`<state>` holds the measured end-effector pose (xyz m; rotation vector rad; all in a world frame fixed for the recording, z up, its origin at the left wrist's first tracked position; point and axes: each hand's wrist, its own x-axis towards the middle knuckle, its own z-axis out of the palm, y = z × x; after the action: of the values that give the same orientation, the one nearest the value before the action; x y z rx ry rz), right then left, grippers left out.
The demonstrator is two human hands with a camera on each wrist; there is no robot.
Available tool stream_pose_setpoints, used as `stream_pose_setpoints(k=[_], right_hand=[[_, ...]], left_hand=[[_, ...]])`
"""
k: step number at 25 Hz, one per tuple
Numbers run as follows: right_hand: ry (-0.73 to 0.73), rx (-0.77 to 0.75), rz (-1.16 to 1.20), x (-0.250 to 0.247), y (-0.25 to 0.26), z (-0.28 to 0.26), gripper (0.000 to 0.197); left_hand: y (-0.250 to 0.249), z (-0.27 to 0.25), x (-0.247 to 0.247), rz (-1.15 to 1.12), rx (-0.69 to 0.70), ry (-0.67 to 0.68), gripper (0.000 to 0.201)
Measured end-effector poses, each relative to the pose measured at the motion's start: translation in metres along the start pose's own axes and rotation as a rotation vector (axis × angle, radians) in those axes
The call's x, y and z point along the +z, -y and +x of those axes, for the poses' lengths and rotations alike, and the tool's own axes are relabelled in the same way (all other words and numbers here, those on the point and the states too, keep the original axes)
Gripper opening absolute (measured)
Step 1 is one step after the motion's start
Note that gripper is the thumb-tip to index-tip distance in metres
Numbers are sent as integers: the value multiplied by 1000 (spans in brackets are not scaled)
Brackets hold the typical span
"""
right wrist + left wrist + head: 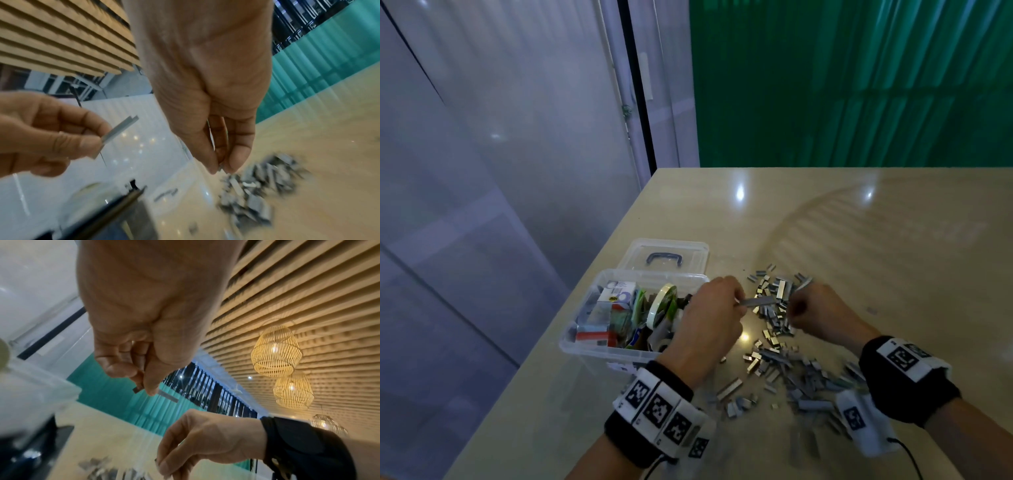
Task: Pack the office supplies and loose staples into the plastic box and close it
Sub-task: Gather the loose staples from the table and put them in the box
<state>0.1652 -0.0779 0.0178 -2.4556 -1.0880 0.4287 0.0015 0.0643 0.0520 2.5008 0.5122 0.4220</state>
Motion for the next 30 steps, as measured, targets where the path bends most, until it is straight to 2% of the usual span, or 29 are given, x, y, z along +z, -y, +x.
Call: stream_pose_setpoints(k=[5, 10, 14, 20, 25, 30], right_hand=[[-137, -198, 92, -34, 80, 12, 16], [-103, -446, 40, -11, 165, 23, 18], [31, -565, -117, 30, 209, 22, 17], [91, -584, -246, 58, 226, 24, 18], [136, -527, -74, 52, 233, 22, 32], [207, -456, 48, 60, 232, 16, 30]], left_hand=[[55, -15, -69, -14, -96, -162, 5], [115, -37, -108, 128, -189, -145, 5], [143, -44, -119, 182, -229, -155, 6], [155, -47, -124, 153, -237, -173, 6], [158, -45, -123, 108, -265, -130, 8], [159, -45, -121, 118, -271, -95, 10]])
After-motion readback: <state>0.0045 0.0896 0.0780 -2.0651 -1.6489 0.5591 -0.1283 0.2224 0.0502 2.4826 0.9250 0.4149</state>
